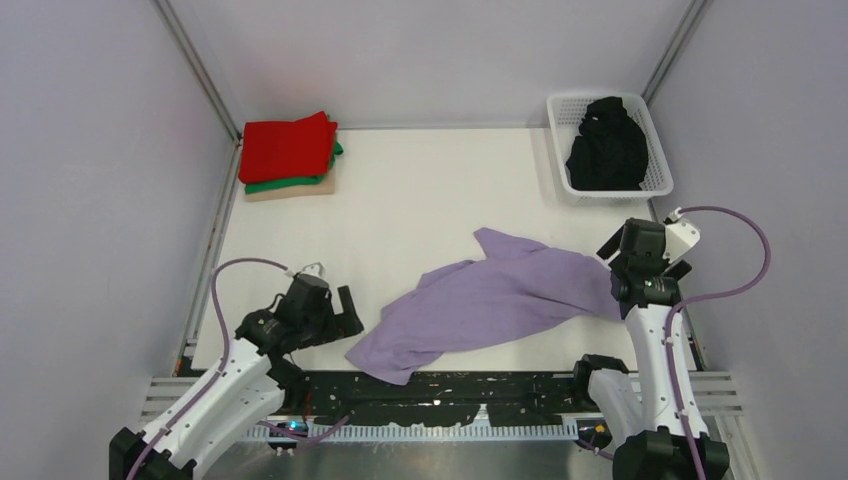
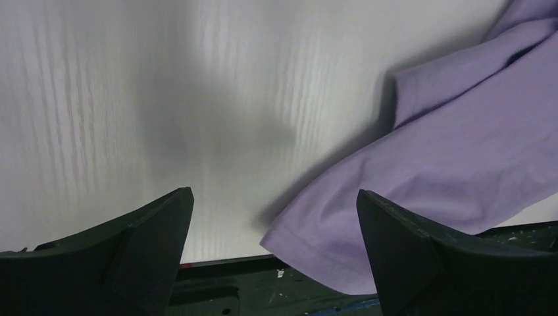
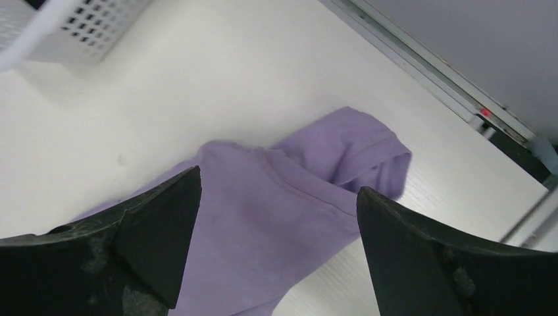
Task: Fold and stack the t-shirts
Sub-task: Move the tshirt to the center of the board, then flatten out the tshirt
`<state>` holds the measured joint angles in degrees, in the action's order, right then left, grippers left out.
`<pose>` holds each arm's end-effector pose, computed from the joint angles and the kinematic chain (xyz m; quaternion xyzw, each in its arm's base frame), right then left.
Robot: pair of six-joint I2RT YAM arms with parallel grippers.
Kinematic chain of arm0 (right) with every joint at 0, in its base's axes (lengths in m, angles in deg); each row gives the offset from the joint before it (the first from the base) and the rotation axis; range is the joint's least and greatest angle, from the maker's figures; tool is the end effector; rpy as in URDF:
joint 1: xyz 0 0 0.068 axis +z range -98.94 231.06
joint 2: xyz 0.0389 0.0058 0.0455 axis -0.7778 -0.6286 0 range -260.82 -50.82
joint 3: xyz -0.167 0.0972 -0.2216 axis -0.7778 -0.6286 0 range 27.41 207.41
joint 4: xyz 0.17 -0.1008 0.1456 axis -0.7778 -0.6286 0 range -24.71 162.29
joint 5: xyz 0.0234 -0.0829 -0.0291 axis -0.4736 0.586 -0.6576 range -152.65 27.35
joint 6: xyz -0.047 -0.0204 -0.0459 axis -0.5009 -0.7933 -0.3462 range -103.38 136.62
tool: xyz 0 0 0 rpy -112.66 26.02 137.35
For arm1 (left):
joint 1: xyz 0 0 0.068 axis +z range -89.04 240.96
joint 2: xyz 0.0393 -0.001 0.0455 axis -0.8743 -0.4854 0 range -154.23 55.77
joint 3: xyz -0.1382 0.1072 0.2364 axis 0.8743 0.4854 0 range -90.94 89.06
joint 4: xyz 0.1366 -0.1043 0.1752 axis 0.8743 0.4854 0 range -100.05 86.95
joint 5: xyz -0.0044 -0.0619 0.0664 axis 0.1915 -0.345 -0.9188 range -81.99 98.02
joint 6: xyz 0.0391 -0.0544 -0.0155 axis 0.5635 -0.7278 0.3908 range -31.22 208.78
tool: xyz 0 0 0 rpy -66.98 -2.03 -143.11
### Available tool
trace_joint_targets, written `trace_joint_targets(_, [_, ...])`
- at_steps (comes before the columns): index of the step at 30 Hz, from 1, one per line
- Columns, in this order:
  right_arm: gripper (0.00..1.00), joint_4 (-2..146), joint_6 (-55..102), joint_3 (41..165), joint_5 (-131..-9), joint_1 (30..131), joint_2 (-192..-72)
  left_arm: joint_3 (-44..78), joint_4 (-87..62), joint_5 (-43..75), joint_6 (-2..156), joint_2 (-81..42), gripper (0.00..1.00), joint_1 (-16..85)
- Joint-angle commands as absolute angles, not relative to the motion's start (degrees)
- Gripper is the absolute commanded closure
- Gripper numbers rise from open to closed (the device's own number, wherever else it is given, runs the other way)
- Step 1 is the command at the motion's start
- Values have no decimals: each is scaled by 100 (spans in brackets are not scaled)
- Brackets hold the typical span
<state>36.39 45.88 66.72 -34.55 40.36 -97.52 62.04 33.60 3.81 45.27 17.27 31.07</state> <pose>0.1398 -0.0530 0.2674 0.3947 0.8042 -0.1579 0.4154 0.0934 -0.0490 0.1988 -0.1239 0.9454 -0.1509 0.2610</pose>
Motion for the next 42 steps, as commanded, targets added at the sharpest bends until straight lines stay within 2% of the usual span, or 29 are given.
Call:
trace_joint_targets(1, [5, 4510, 4348, 6872, -3939, 4555, -9612, 6889, 3500, 1296, 3719, 2227, 1, 3108])
trace_joint_targets(5, [4, 4758, 4242, 6999, -3874, 5171, -10099, 7450, 2867, 2130, 3397, 2464, 12, 3108])
trace_joint_targets(9, [5, 5033, 4304, 7157, -4120, 5587, -10708, 7529, 2970, 2380, 3477, 2296, 35, 3109])
trace_joint_targets(11, [5, 5160, 4318, 7262, -4228, 5751, -10923, 7504, 3139, 2404, 3570, 2181, 43, 3108])
trace_joint_targets(16, [5, 5197, 4226, 7613, -4177, 6173, -11397, 7257, 3724, 2335, 3822, 1965, 47, 3108])
trace_joint_targets(19, [5, 5278, 4188, 7731, -4235, 6336, -11622, 7244, 3573, 2327, 3868, 1871, 47, 3109])
trace_joint_targets(20, [5, 5305, 4173, 7737, -4243, 6420, -11648, 7243, 3476, 2300, 3868, 1836, 50, 3108])
trace_joint_targets(24, [5, 5520, 3911, 7751, -4428, 6639, -11766, 7163, 2920, 2116, 3857, 1663, 68, 3109])
trace_joint_targets(27, [4, 5640, 3571, 7827, -4950, 6903, -11960, 7082, 2653, 1880, 3825, 1516, 99, 3111])
trace_joint_targets(30, [3, 5640, 3209, 8123, -5442, 7177, -12447, 6912, 2697, 1531, 3823, 1459, 100, 3108])
trace_joint_targets(34, [1, 5506, 2934, 8748, -5439, 7625, -13408, 6637, 2875, 1175, 3920, 1482, 100, 3108])
trace_joint_targets(42, [23, 4938, 2858, 10111, -5475, 7799, -15344, 6529, 3055, 886, 3949, 1579, 100, 3108])
